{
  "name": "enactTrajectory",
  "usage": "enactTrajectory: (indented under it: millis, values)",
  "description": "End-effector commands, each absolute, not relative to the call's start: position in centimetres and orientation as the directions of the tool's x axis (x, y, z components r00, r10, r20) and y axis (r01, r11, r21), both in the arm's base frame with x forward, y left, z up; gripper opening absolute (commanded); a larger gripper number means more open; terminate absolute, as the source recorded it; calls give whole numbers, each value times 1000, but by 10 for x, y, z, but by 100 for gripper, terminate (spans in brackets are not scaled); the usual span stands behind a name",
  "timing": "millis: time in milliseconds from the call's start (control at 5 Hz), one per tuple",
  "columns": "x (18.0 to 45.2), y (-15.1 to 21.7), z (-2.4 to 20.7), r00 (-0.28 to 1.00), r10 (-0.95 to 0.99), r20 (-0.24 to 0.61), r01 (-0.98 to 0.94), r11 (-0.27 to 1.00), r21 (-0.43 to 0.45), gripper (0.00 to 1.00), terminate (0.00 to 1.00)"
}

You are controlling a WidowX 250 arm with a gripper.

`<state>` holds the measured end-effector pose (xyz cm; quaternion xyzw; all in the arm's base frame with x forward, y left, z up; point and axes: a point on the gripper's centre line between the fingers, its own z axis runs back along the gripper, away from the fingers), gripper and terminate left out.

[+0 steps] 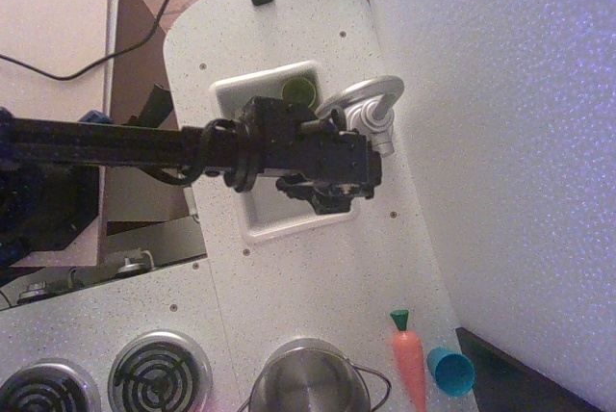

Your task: Turn faucet left

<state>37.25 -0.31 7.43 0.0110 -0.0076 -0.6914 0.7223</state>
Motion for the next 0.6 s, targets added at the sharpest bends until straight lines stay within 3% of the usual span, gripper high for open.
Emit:
enactTrajectory:
  millis: [0, 400]
  values:
    - [372, -3, 74, 44, -999, -4, 999, 44, 26, 100, 0]
    - [323, 34, 71, 111, -994, 8, 993, 111, -34, 100, 0]
